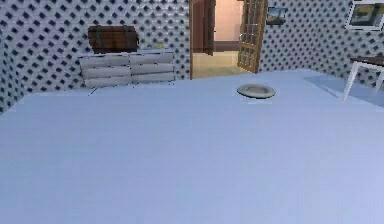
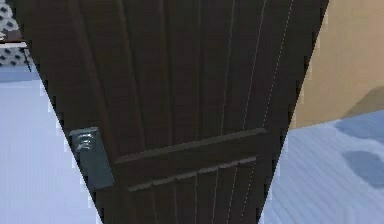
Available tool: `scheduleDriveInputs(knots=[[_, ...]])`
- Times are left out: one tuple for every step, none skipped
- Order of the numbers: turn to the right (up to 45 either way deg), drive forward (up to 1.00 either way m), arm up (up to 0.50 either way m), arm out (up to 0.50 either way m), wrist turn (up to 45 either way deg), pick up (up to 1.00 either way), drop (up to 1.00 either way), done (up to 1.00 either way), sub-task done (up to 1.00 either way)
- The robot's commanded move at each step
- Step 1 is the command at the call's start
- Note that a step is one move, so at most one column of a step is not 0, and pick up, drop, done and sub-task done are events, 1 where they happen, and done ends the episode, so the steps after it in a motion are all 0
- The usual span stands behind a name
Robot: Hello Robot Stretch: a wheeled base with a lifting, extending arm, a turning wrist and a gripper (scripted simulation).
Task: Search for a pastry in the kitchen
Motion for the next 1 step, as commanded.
scheduleDriveInputs(knots=[[3.0, 0.00, 0.00, 0.00, 0.0, 0.00, 0.00, 0.00, 0.00]])
